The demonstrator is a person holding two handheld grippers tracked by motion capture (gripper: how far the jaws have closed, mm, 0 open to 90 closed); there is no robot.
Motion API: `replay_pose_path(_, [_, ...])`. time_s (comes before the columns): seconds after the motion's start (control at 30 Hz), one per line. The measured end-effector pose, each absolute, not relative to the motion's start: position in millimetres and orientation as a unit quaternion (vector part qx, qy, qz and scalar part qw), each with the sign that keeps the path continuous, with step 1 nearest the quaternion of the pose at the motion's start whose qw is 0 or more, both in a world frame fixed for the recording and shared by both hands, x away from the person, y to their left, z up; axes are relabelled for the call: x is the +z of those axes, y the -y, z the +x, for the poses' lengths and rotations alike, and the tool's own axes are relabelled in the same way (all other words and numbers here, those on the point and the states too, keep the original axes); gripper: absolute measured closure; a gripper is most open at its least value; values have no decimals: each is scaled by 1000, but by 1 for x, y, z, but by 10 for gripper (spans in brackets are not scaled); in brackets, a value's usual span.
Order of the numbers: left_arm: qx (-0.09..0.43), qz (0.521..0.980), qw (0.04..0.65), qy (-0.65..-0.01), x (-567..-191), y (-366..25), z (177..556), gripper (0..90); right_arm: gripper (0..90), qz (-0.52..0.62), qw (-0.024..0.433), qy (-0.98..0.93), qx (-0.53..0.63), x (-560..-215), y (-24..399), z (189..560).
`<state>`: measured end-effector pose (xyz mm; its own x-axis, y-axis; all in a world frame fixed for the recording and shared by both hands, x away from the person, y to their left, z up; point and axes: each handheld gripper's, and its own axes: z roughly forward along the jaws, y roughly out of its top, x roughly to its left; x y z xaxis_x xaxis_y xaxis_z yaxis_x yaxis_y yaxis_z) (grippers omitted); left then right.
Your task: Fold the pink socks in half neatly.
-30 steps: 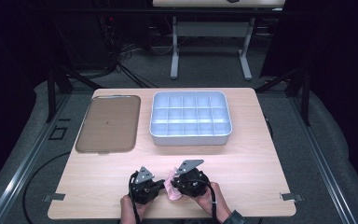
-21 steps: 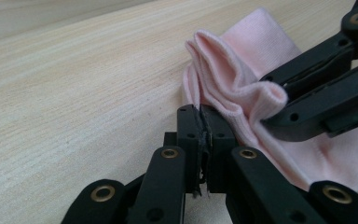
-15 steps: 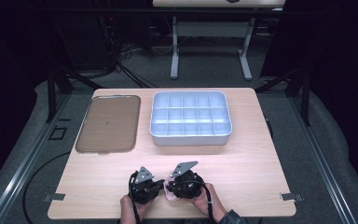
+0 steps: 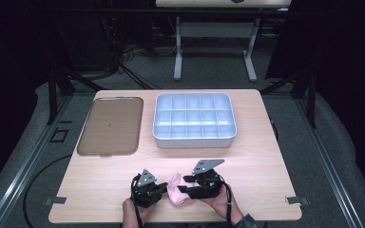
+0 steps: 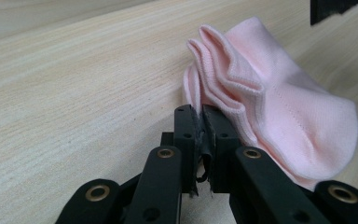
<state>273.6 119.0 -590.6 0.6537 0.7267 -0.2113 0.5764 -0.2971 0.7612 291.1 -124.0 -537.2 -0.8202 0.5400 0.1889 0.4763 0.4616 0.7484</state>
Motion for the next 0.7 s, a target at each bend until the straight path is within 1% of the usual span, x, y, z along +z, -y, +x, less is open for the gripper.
replay_pose_path(0.03, [87,801,431,-407,-591,-119,274,847,621,313,46,-852,418,-540,129,294])
replay_pose_path(0.1, [87,801,431,-407,-591,-119,274,846,642,333,44,-853,400,-546,136,298])
replay_pose_path(0.27, [91,800,431,-407,-590,-120,274,822,644,322,41,-870,370,-561,127,298])
replay_pose_path(0.33, [93,798,432,-411,-590,-120,274,796,646,316,46,-879,355,-566,123,298])
replay_pose_path(0.43, [97,795,428,-419,-588,-123,274,696,651,316,50,-878,357,-569,123,297])
replay_pose_path(0.53, [105,788,433,-425,-581,-128,272,637,649,312,57,-881,351,-570,122,295])
replay_pose_path(0.7, [133,774,453,-421,-559,-132,264,619,649,306,71,-885,345,-570,120,293])
